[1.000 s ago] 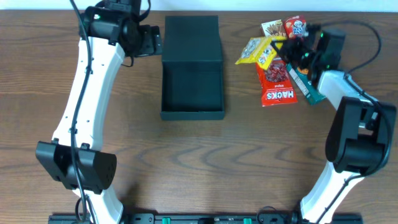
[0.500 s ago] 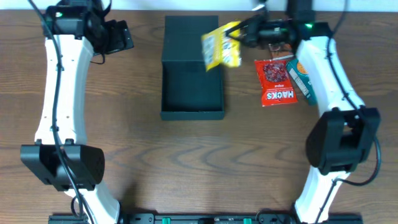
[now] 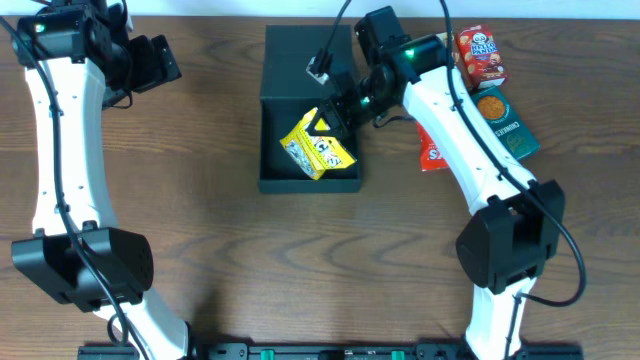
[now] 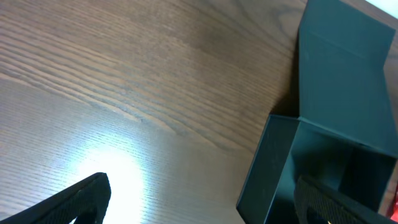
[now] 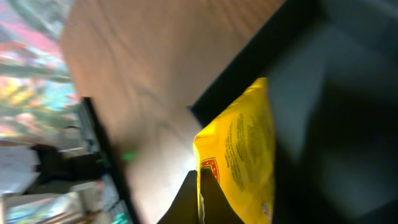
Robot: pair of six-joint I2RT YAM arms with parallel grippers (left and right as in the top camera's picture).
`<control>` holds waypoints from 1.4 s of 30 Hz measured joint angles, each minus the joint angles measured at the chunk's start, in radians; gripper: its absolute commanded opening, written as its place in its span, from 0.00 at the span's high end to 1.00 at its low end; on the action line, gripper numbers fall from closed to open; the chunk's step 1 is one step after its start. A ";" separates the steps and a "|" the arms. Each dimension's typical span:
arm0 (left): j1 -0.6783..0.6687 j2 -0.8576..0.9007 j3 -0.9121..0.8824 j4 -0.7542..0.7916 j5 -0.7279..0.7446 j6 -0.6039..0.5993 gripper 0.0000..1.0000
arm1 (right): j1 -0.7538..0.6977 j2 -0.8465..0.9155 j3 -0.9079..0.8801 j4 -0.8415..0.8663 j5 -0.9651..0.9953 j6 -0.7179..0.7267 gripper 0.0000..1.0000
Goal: Pack container
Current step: 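Carry the yellow bag left and lower it into the black box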
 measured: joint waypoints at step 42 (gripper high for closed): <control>0.000 0.000 0.000 0.006 0.011 0.053 0.05 | 0.011 0.255 0.189 -0.117 -0.068 -0.304 0.99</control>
